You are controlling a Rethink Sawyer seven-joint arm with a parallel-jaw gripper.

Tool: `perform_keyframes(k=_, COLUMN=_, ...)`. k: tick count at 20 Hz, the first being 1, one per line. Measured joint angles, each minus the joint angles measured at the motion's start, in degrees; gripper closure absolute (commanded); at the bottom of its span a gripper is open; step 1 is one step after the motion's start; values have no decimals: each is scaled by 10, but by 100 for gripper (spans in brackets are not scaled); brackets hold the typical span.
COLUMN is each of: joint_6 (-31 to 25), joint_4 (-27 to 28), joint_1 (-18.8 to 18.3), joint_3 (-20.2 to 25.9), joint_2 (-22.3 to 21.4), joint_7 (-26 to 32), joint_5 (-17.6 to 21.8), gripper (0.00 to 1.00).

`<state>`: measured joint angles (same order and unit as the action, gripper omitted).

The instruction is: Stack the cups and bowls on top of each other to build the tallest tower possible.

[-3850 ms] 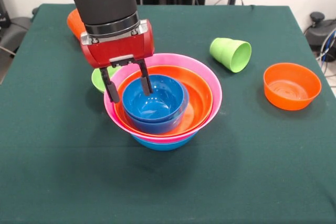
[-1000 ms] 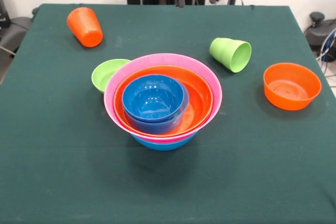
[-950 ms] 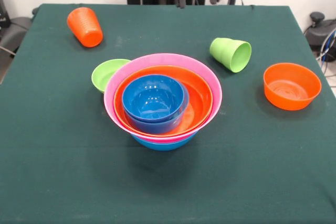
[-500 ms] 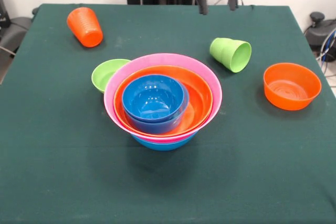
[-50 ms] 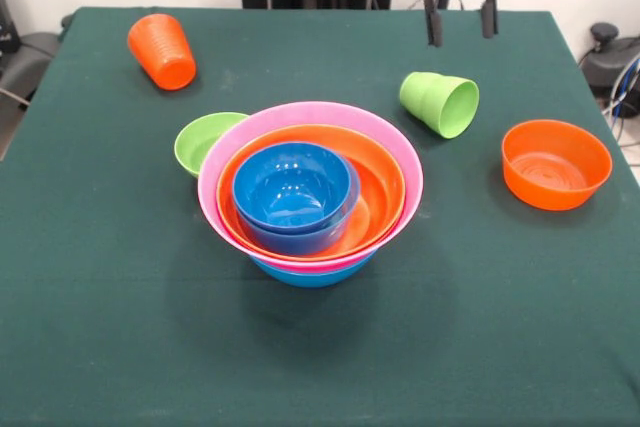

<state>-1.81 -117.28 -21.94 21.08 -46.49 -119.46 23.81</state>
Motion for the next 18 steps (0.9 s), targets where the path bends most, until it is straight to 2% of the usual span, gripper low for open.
perform_keyframes(k=5, joint_6=46, joint_4=-7, joint_1=24, joint_3=-38, joint_2=34, joint_7=-19, joint_5=-1, gripper=0)
perform_keyframes(k=12, joint_6=47, joint_4=-12, joint_1=19, joint_3=-64, joint_2=42, joint_7=-19, joint_5=-3, gripper=0)
perform_keyframes(k=18, joint_6=47, joint_4=-12, joint_1=8, joint_3=-69, joint_2=41, joint_7=-19, joint_5=-11, gripper=0)
